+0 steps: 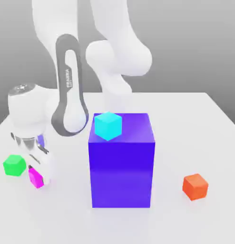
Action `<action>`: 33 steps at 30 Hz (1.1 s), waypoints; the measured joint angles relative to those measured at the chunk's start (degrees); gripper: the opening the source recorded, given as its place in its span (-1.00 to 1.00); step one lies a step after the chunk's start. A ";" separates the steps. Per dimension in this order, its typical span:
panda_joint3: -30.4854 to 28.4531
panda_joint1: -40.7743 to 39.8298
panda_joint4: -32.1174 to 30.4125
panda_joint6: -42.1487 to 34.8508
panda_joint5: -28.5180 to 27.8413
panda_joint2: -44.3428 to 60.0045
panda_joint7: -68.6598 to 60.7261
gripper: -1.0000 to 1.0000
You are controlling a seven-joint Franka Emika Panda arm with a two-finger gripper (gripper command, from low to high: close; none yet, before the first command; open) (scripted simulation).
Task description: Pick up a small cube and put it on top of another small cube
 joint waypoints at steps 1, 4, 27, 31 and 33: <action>0.00 -0.01 0.00 -0.01 -0.03 0.00 0.03 -1.00; 0.73 -0.69 0.11 0.43 0.11 0.53 -0.06 -1.00; -9.60 -8.61 4.57 -13.04 -10.59 -8.30 -3.02 1.00; -8.99 -9.02 4.63 -12.16 -9.75 -7.33 -3.65 1.00; -9.70 -8.67 4.51 -13.82 -11.49 -9.23 -2.40 1.00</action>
